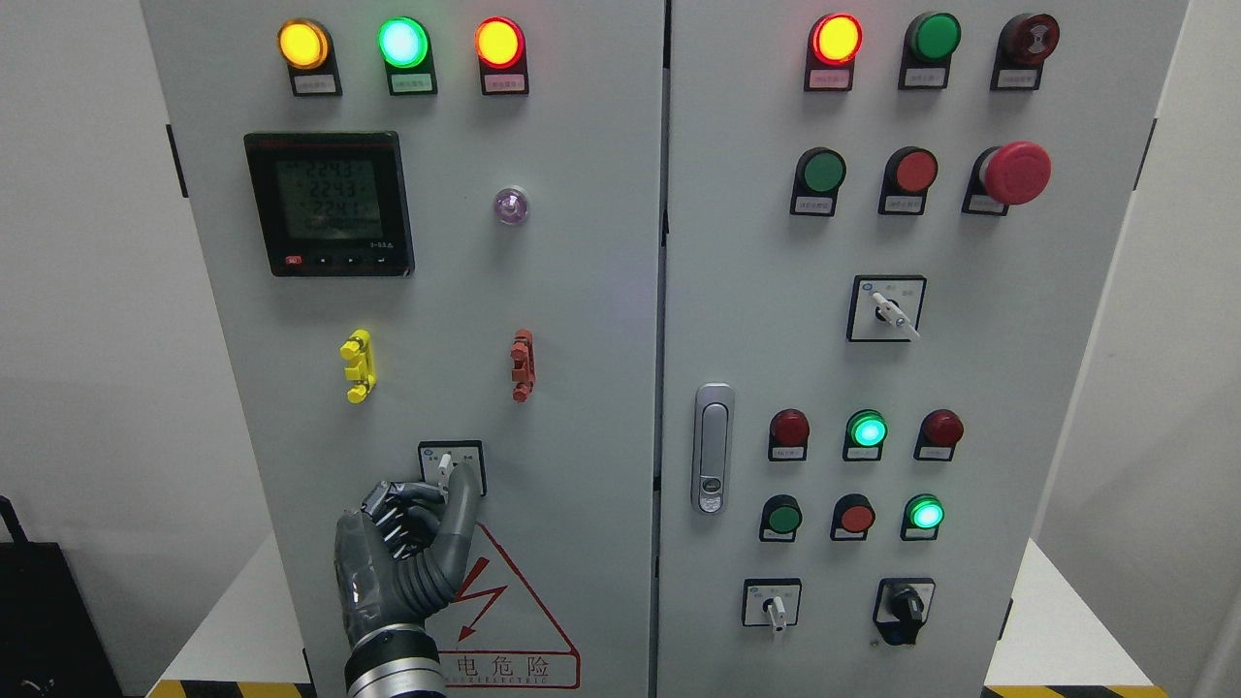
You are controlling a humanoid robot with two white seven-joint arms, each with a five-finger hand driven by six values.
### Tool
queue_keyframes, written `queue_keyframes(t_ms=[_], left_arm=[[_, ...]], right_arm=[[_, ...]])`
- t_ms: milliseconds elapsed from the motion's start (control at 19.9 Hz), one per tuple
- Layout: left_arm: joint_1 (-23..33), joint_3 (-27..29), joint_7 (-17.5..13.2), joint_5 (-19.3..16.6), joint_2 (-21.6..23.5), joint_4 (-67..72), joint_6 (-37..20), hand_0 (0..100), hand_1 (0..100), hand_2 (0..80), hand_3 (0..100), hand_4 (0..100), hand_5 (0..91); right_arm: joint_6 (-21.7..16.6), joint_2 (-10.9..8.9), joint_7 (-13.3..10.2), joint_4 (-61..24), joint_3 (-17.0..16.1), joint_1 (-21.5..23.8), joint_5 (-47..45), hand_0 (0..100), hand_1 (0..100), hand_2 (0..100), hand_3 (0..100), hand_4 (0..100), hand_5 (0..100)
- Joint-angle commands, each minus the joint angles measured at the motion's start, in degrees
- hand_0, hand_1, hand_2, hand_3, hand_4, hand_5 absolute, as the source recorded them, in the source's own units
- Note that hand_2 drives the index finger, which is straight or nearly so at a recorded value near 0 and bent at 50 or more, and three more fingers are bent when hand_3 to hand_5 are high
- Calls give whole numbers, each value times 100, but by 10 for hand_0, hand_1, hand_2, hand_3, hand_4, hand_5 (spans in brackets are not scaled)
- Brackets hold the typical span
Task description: Turn on light switch 1
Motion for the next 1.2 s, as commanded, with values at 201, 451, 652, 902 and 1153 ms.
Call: queue_keyframes(t_ms=[201, 451, 652, 902, 1153], left_arm=[[-9, 0, -9, 1, 0, -1, -28, 289, 596, 632, 918, 886, 798], [-9, 0, -17, 1, 0, 8, -28, 348, 589, 630, 917, 887, 799], [0, -9, -17, 1, 0, 8, -28, 386, 586, 629, 916, 886, 800], [0, -9, -26, 1, 0, 8, -28, 442, 586, 626, 915, 885, 800], [0, -9, -26, 18, 0, 8, -28, 475, 575, 628, 914, 885, 799]], right_arm=[[-5, 0, 7, 0, 0, 0, 1, 54, 0, 0, 0, 0, 0], [-5, 0, -2, 0, 0, 0, 1, 55, 0, 0, 0, 0, 0], [-5, 0, 7, 0, 0, 0, 1, 54, 0, 0, 0, 0, 0], [-5, 0, 7, 0, 0, 0, 1, 54, 0, 0, 0, 0, 0], [-5, 0, -2, 0, 0, 0, 1, 54, 0, 0, 0, 0, 0]])
